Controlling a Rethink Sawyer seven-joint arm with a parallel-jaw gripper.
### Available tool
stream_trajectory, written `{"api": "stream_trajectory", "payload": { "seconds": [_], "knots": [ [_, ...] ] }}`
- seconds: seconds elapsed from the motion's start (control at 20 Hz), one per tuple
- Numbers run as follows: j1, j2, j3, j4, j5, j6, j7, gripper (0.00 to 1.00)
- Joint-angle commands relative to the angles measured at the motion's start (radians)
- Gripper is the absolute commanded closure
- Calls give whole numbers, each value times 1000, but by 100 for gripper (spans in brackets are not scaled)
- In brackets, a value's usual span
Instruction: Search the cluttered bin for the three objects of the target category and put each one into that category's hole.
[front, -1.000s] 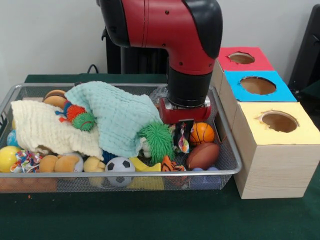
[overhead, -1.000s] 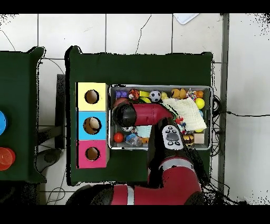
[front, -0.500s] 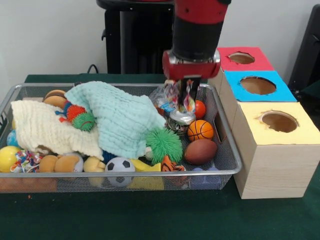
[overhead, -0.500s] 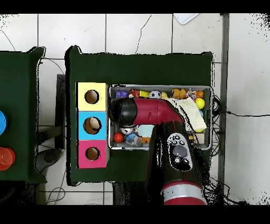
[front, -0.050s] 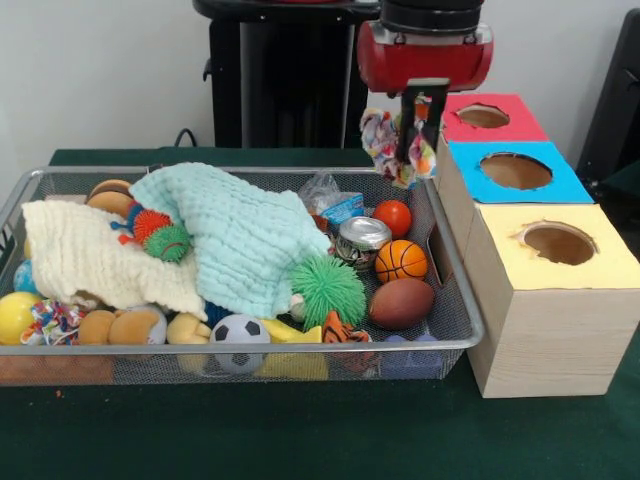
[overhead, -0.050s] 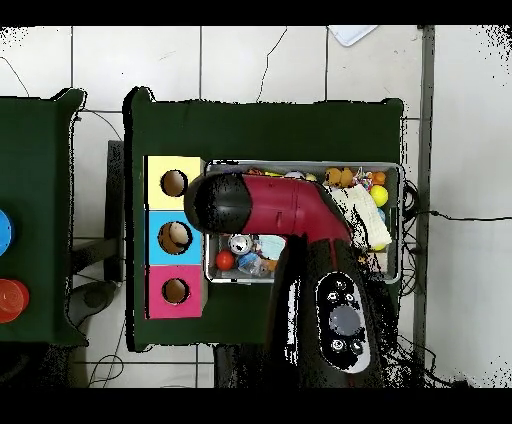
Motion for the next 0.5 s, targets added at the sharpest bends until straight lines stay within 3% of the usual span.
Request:
{"api": "stream_trajectory", "payload": {
  "seconds": [0.05, 0.3, 0.5],
  "knots": [
    [70, 51, 63, 70, 104, -84, 294, 100],
    [166, 99, -37, 24, 129, -64, 363, 100],
    [216, 137, -80, 15, 152, -102, 382, 100]
  ]
}}
